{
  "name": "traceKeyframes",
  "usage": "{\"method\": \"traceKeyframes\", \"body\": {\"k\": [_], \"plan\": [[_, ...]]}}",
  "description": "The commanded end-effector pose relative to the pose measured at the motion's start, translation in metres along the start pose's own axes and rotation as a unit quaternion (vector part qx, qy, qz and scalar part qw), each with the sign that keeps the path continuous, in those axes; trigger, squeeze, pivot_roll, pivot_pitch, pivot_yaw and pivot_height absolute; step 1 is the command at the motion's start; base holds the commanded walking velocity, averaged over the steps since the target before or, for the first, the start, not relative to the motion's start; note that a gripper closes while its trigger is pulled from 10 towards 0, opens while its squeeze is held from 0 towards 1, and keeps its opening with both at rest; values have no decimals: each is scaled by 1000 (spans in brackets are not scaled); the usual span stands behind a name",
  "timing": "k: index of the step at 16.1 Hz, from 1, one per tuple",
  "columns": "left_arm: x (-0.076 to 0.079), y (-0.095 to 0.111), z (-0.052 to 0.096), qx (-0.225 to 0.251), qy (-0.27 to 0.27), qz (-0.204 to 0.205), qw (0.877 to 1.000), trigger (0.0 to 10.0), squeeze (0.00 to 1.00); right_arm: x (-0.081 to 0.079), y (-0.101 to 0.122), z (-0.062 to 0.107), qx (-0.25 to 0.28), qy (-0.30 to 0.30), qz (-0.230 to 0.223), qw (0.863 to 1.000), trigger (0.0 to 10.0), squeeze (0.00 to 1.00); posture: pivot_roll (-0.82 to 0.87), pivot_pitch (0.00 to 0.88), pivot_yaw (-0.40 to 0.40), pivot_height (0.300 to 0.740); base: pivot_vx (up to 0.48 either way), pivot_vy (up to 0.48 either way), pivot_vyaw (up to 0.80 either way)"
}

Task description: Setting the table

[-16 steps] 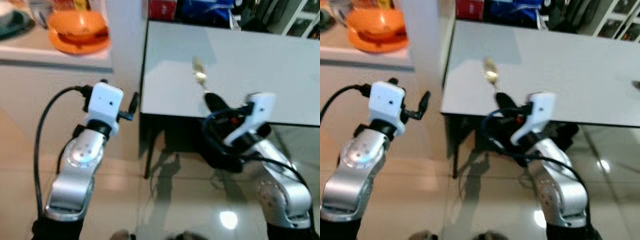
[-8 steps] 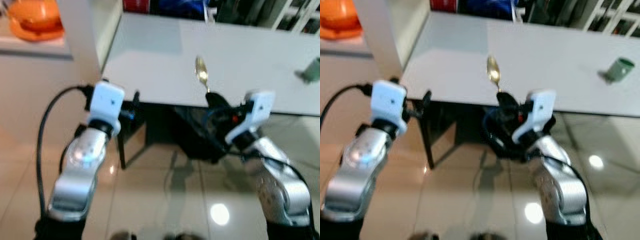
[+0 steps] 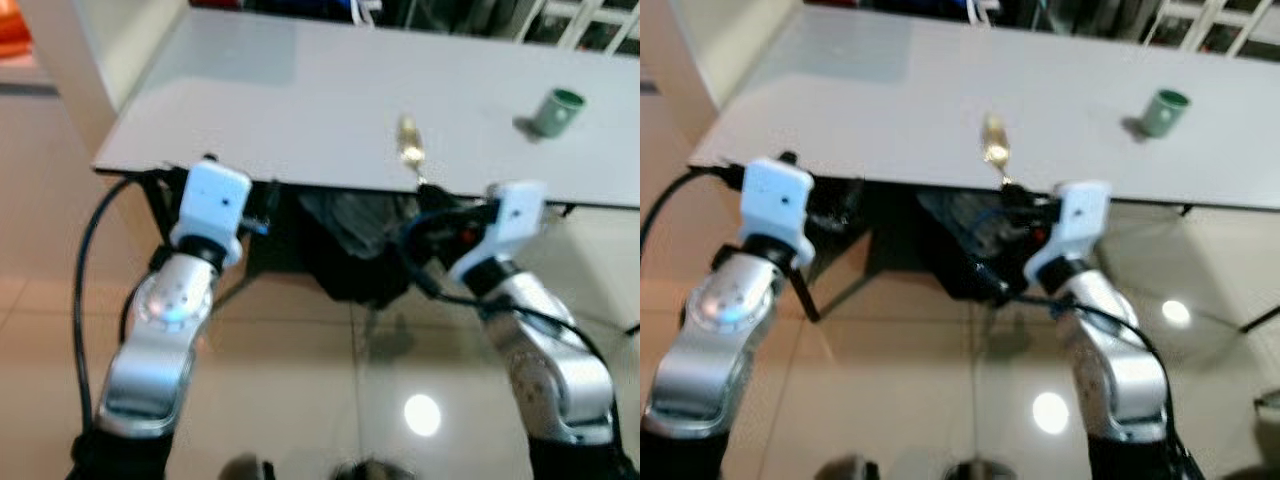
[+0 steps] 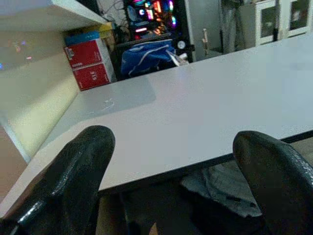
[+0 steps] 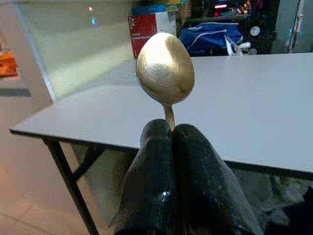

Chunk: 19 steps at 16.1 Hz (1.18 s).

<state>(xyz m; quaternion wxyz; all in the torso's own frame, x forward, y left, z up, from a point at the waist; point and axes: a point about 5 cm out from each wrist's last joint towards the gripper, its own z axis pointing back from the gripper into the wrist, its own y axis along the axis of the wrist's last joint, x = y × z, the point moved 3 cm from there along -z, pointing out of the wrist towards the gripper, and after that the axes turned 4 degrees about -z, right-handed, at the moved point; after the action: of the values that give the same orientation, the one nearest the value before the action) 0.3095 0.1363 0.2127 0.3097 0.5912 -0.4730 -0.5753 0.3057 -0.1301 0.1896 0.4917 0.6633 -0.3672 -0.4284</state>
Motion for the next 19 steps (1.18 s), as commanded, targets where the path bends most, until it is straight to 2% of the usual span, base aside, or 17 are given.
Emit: {"method": "traceKeyframes", "body": {"k": [1,3,7,10,11,13,16,19], "plan": [[3,2,-1,5,-8,4,1000,10000,0,14,4,4,11,-36,28,999,10000,0,1,114,-53,740,0,-480,0],[-2,0,1,0,1,5,1000,10000,0,29,0,13,14,-101,35,994,10000,0,-1,122,-47,740,0,-480,0],[-4,-11,5,-18,2,10,1000,10000,0,30,2,16,26,-120,56,991,10000,0,-21,132,-46,740,0,-480,0],[-5,-22,8,-44,17,5,999,10000,0,39,4,13,24,-135,68,988,10000,0,-15,133,-49,740,0,-480,0],[-6,-26,9,-61,23,7,998,10000,0,38,1,13,19,-135,57,989,10000,0,-19,135,-47,740,0,0,0],[-7,-28,6,-70,22,12,997,10000,0,29,-4,10,-4,-116,83,990,10000,0,-29,138,-47,740,0,0,0],[-6,-20,3,-50,26,20,998,10000,0,43,-4,10,-1,-149,60,987,10000,0,-22,145,-41,740,102,0,0],[-6,-18,4,-51,21,18,998,10000,0,39,-5,7,-3,-138,54,989,10000,0,-36,145,-39,740,383,0,-440]]}}
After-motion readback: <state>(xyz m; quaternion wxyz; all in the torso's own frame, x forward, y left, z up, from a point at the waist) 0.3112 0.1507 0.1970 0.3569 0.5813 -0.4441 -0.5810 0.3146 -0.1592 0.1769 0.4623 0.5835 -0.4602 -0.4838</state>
